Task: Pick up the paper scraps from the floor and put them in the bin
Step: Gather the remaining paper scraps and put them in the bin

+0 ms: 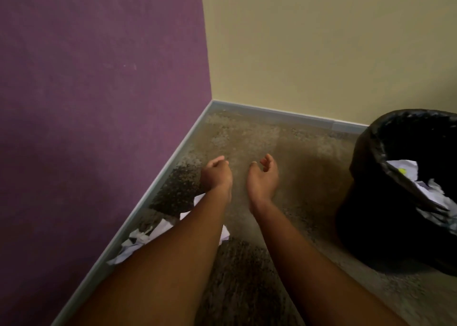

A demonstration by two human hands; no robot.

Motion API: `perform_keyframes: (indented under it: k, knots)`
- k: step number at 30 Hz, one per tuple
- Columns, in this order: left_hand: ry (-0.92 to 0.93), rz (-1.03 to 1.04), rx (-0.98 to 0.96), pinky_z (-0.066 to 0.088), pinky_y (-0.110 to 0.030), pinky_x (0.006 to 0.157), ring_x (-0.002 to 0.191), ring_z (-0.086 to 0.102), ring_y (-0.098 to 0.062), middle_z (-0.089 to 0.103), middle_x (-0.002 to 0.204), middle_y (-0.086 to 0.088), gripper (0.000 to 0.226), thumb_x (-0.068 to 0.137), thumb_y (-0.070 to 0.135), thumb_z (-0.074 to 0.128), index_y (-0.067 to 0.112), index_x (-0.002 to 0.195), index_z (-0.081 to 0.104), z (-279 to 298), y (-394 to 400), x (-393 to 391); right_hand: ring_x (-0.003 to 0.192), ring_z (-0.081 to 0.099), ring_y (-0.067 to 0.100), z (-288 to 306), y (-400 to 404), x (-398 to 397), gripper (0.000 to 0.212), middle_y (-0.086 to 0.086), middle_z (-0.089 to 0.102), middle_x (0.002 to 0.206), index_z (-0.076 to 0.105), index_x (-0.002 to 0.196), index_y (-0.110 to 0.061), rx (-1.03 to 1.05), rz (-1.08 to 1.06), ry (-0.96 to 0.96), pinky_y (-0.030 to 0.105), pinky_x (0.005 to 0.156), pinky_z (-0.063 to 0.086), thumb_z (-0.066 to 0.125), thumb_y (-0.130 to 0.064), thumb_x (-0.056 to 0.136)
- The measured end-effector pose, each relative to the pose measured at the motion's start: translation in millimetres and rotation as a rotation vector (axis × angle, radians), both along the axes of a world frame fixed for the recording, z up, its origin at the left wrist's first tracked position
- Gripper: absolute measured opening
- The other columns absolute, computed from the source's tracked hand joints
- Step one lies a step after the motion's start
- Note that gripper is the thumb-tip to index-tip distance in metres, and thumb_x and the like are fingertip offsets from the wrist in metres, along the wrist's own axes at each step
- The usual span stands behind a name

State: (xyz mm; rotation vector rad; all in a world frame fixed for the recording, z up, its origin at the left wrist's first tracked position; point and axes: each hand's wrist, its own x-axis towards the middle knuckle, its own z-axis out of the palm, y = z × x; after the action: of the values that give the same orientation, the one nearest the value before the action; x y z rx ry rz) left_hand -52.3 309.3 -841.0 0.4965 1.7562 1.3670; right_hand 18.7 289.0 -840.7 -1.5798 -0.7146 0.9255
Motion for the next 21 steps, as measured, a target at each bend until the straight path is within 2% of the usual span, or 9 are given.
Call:
perform_keyframes:
  k: [3,5,9,11,14,17,21]
  knots:
    - [0.125,-0.028,-0.068,0.055,-0.035,0.09,0.095,0.068,-0.022,0.075,0.103,0.001,0.024,0.086,0.016,0.049,0.027,0.086,0.07,-12.8,-10.6,-25.0,0.125,0.052,0.018,-13.0,-4.4,-18.2,0.052,-0.002,0.054,0.137,0.047,0.141,-0.021,-0.035,0.064,-0.039,0.04,0.107,0.043,0.055,-0.023,0.09]
    - [0.221,-0.068,-0.101,0.057,-0.036,0.086,0.092,0.069,-0.024,0.074,0.104,0.001,0.021,0.088,0.019,0.051,0.031,0.085,0.067,-17.9,-20.6,-39.5,0.129,0.049,0.019,-20.4,-7.6,-29.1,0.055,-0.001,0.051,0.14,0.044,0.143,-0.021,-0.062,0.128,-0.083,0.044,0.108,0.042,0.055,-0.025,0.09]
    - [0.501,-0.154,-0.209,0.053,-0.032,0.087,0.099,0.066,-0.023,0.07,0.113,0.005,0.024,0.093,0.025,0.05,0.029,0.106,0.07,-26.8,-42.2,-65.2,0.139,0.038,0.025,-37.3,-13.6,-45.5,0.062,0.004,0.04,0.151,0.038,0.147,-0.02,-0.136,0.323,-0.206,0.046,0.112,0.037,0.058,-0.029,0.089]
    - [0.667,-0.18,-0.271,0.052,-0.031,0.086,0.103,0.065,-0.022,0.07,0.116,0.005,0.026,0.093,0.027,0.05,0.03,0.109,0.07,-36.2,-51.6,-80.8,0.141,0.034,0.028,-47.0,-16.2,-51.7,0.066,0.005,0.034,0.155,0.036,0.148,-0.022,-0.178,0.445,-0.25,0.047,0.112,0.036,0.059,-0.034,0.088]
    - [0.875,-0.289,-0.344,0.046,-0.04,0.1,0.117,0.056,-0.022,0.066,0.121,0.005,0.023,0.091,0.033,0.053,0.032,0.107,0.069,-51.7,-68.0,-103.2,0.144,0.026,0.031,-62.3,-20.6,-56.0,0.068,0.006,0.025,0.158,0.036,0.148,-0.023,-0.192,0.662,-0.456,0.045,0.114,0.032,0.062,-0.041,0.088]
    - [1.025,-0.431,-0.481,0.023,-0.052,0.115,0.137,0.036,-0.021,0.051,0.14,0.006,0.034,0.089,0.047,0.055,0.036,0.12,0.061,-61.8,-83.5,-125.3,0.147,0.014,0.032,-75.3,-24.9,-57.5,0.071,0.007,0.02,0.161,0.037,0.148,-0.022,-0.127,0.859,-0.718,0.045,0.115,0.026,0.063,-0.046,0.087]
    - [1.084,-0.535,-0.585,0.015,-0.062,0.114,0.146,0.02,-0.024,0.032,0.155,0.002,0.057,0.081,0.062,0.055,0.037,0.132,0.052,-74.8,-98.0,-150.2,0.149,0.003,0.037,-85.6,-21.9,-64.3,0.074,0.007,0.009,0.164,0.037,0.149,-0.026,-0.009,1.104,-1.018,0.051,0.118,0.02,0.064,-0.051,0.085]
